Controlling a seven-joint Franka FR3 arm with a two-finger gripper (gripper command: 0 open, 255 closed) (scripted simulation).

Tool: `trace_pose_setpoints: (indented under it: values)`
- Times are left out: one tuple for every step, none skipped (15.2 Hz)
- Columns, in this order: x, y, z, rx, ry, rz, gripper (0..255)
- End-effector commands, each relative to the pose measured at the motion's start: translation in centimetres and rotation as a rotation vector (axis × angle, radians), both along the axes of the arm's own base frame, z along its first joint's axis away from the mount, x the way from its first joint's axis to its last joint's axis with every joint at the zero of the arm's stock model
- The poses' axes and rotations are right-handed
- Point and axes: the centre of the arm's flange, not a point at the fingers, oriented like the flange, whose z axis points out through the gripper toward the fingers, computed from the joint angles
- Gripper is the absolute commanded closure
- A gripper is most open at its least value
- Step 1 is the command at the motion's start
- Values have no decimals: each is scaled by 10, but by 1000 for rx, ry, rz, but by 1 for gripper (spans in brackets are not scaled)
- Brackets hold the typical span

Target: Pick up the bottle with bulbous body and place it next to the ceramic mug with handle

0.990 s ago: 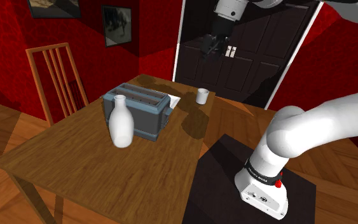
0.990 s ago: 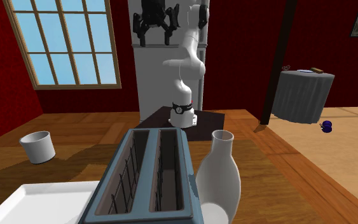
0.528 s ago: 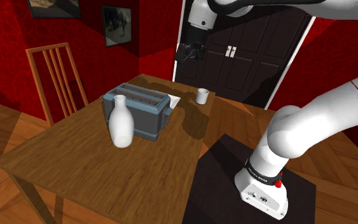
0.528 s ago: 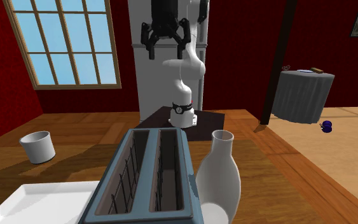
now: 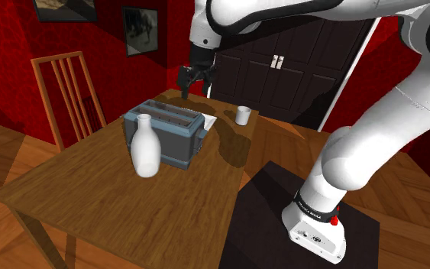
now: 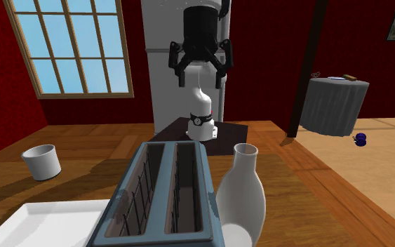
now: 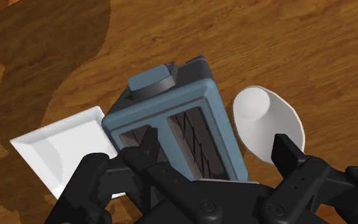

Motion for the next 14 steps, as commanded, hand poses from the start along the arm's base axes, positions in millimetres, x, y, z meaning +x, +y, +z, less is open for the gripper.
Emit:
trace_pose_setpoints:
  values:
    - [16,22,-10,-3,5,2,0]
    - [24,31,-16,-5,8,3,0]
    - [32,41,-22,-7,11,5,0]
    - [40,50,-28,-9,14,6,0]
    - [48,60,-33,-11,17,7,0]
    - [55,69,-39,-13,20,8,0]
    - [63,79,-45,-15,23,9,0]
    - [71,88,-51,-17,26,10,0]
    - [79,97,-58,-19,28,11,0]
    - [87,107,-64,-21,31,13,0]
    - [94,116,-70,-23,34,14,0]
    - [102,126,-76,-25,37,15,0]
    - [108,132,-81,-26,39,16,0]
    - [108,132,-86,-26,39,16,0]
